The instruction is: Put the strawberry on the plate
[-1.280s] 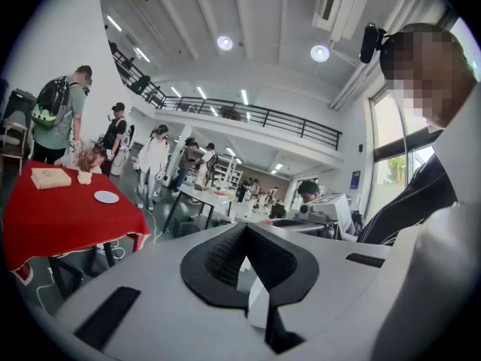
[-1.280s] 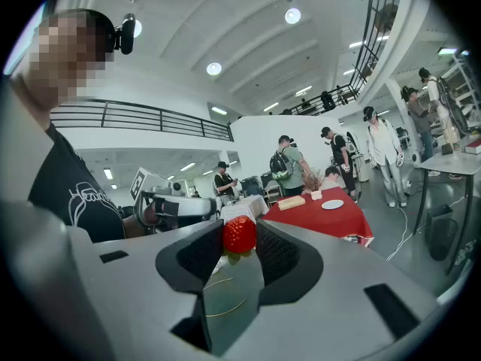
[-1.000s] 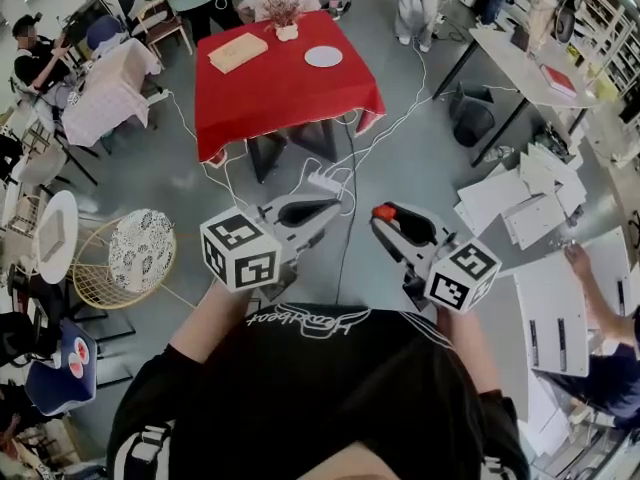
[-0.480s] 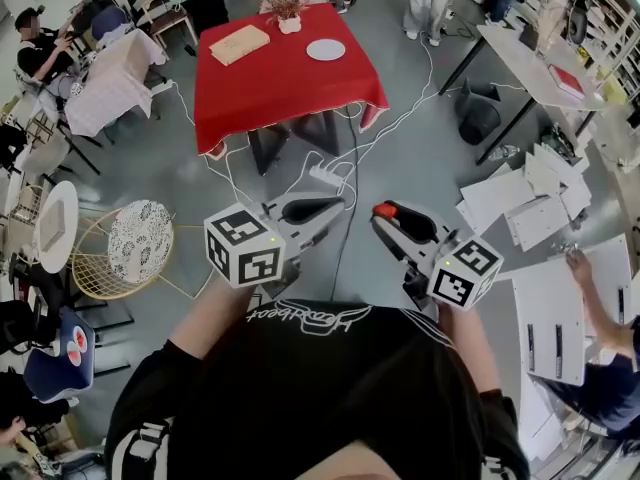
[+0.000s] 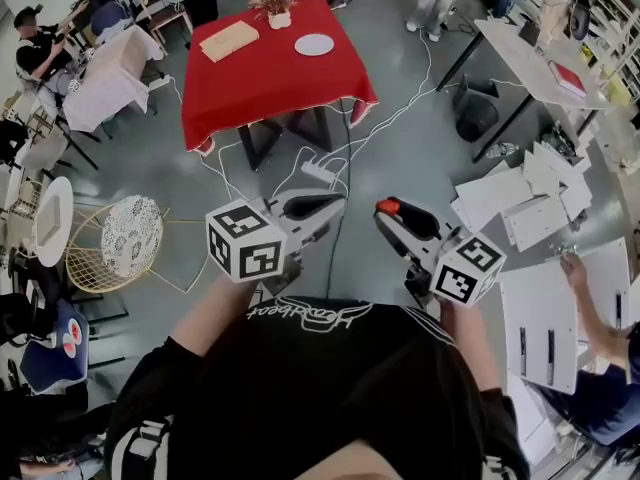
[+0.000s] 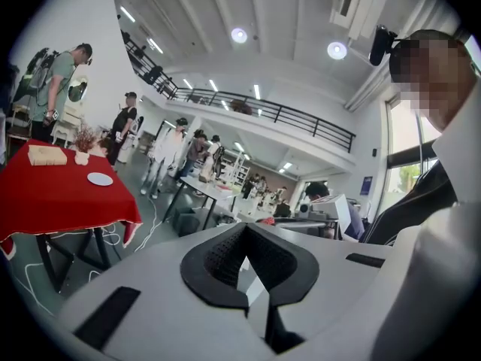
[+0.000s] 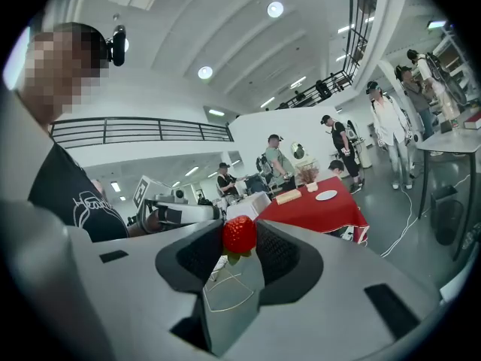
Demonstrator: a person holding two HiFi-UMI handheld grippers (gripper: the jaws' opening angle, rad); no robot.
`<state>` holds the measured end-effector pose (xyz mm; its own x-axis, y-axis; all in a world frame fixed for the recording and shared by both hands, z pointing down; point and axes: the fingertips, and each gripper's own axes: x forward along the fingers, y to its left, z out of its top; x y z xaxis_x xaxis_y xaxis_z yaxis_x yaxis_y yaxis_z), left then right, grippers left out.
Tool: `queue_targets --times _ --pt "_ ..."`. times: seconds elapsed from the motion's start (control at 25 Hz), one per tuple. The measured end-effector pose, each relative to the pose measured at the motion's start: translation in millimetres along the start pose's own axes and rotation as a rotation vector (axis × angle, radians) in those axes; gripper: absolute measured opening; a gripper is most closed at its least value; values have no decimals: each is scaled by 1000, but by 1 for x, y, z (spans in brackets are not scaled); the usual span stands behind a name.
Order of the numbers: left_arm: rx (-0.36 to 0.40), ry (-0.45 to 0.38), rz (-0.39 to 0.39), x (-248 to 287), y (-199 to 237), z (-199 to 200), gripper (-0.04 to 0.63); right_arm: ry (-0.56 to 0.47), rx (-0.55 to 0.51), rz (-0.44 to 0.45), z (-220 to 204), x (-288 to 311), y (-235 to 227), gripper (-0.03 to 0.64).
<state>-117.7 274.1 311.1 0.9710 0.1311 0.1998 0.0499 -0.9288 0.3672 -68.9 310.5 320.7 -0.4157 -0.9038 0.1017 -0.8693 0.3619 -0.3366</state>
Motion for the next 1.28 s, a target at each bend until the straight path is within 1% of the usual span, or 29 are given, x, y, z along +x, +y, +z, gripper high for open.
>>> queue_targets --times 0.24,0.36,0.52,0.72,0.84,1.0,1.28 --pt "-29 -25 33 33 -9 1 6 -4 5 12 3 -32 -27 129" --pt "-37 -17 59 40 -10 -5 6 -15 17 13 3 -41 -39 129" --pt "-55 0 82 50 -4 -11 6 -20 42 16 0 -45 -55 129" --pt "-69 -5 113 55 14 -13 6 -12 61 17 -3 -37 -77 129" --pt "-84 -15 129 56 37 -12 6 -9 62 16 -2 -23 -93 129" --pt "-99 -30 142 61 81 -1 6 4 66 20 2 11 -119 129" --pt "-97 -15 126 85 171 33 6 9 92 8 23 84 -184 129"
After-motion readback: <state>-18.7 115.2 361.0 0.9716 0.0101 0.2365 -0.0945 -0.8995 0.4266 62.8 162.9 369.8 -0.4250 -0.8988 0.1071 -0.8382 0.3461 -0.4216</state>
